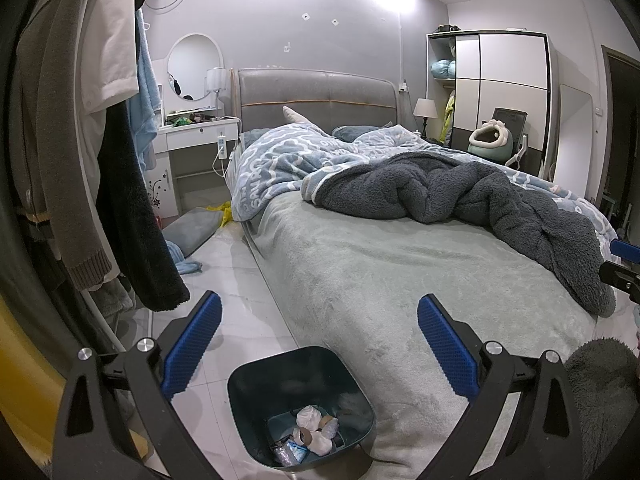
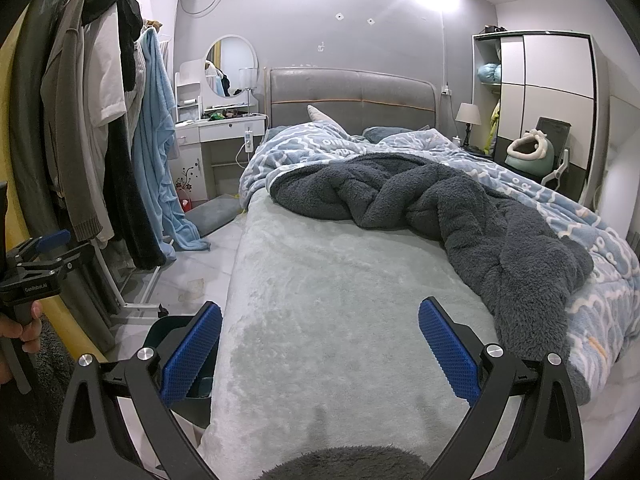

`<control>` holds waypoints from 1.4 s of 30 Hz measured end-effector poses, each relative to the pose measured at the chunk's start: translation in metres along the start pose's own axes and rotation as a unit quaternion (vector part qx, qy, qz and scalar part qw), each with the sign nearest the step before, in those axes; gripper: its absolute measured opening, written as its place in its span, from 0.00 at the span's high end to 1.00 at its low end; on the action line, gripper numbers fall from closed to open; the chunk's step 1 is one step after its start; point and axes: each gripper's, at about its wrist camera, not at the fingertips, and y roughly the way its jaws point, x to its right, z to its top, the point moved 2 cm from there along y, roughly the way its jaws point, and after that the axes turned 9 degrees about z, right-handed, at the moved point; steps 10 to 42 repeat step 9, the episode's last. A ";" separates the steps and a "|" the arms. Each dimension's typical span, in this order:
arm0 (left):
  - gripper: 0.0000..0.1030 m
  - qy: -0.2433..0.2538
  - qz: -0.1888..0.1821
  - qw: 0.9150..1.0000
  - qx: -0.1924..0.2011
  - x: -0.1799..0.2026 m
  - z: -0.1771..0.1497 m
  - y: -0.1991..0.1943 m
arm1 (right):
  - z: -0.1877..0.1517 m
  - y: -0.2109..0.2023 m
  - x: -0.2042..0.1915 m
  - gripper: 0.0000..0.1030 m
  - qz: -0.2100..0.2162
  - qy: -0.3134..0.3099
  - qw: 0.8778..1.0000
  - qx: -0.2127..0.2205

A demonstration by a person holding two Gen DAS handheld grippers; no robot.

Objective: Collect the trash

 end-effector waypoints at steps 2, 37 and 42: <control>0.03 0.000 0.001 1.000 0.000 0.000 0.000 0.000 | 0.000 0.000 0.000 0.03 0.000 0.000 1.000 0.000; 0.03 0.001 0.003 1.000 0.000 0.001 -0.002 0.000 | 0.000 0.000 0.000 0.03 0.000 0.000 1.000 0.000; 0.03 0.001 0.003 1.000 0.000 0.001 -0.002 0.000 | 0.000 0.000 0.000 0.03 0.000 0.000 1.000 0.000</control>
